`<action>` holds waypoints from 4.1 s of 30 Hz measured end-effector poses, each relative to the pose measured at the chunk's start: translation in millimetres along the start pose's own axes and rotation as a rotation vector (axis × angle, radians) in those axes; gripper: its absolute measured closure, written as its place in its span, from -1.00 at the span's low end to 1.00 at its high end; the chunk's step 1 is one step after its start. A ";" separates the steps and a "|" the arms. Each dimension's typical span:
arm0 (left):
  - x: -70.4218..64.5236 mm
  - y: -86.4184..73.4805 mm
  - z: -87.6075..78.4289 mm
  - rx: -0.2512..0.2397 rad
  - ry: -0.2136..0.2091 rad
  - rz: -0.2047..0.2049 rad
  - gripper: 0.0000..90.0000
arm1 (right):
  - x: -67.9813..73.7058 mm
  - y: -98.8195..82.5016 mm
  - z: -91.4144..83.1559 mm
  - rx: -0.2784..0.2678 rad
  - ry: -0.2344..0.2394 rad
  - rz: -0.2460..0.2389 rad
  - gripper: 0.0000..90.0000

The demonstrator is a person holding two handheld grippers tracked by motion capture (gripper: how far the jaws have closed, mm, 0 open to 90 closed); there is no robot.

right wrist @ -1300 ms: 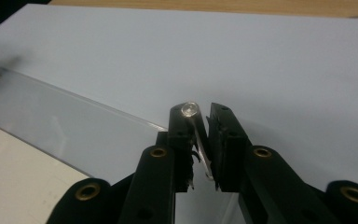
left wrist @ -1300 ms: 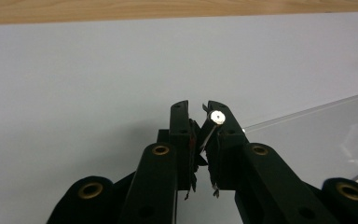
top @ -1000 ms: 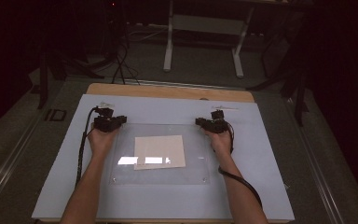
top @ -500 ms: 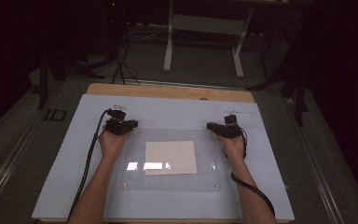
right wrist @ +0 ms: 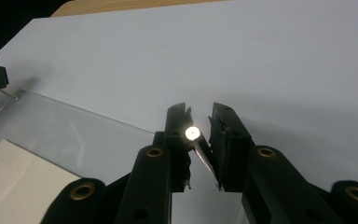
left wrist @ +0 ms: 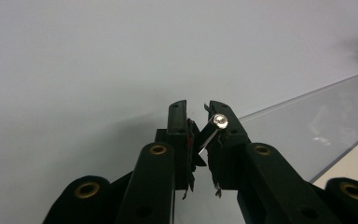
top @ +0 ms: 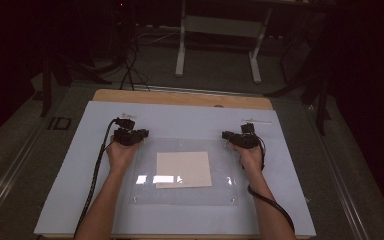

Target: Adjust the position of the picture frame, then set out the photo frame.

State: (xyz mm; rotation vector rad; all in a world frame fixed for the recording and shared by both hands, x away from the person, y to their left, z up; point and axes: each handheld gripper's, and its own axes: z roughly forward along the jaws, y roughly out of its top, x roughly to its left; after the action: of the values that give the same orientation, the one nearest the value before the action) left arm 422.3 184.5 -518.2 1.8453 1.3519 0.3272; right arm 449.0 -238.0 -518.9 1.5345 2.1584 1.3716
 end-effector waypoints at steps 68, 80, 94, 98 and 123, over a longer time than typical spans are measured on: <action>6.8 -22.9 -19.1 -0.207 -0.041 0.102 0.84 | 10.4 -7.1 -19.1 -0.027 -0.088 -0.183 0.84; 18.9 -15.1 -16.2 -0.168 -0.114 0.053 0.84 | 4.2 -0.4 -17.4 0.006 -0.053 -0.135 0.84; 35.3 -7.7 -0.9 -0.179 -0.216 -0.087 0.83 | -5.1 12.7 -7.4 0.030 -0.018 -0.066 0.87; 36.2 -6.0 1.6 -0.178 -0.219 -0.113 0.84 | -4.4 15.0 -6.3 0.038 -0.029 -0.070 0.88; 33.9 -4.2 7.5 -0.194 -0.183 -0.120 0.87 | 43.6 17.3 -61.5 0.071 0.048 -0.201 0.52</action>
State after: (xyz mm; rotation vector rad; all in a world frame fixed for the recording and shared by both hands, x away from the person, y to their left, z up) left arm 437.4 211.6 -534.3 1.5867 1.2528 0.2135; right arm 404.5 -237.3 -455.7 1.2764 2.3403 1.2916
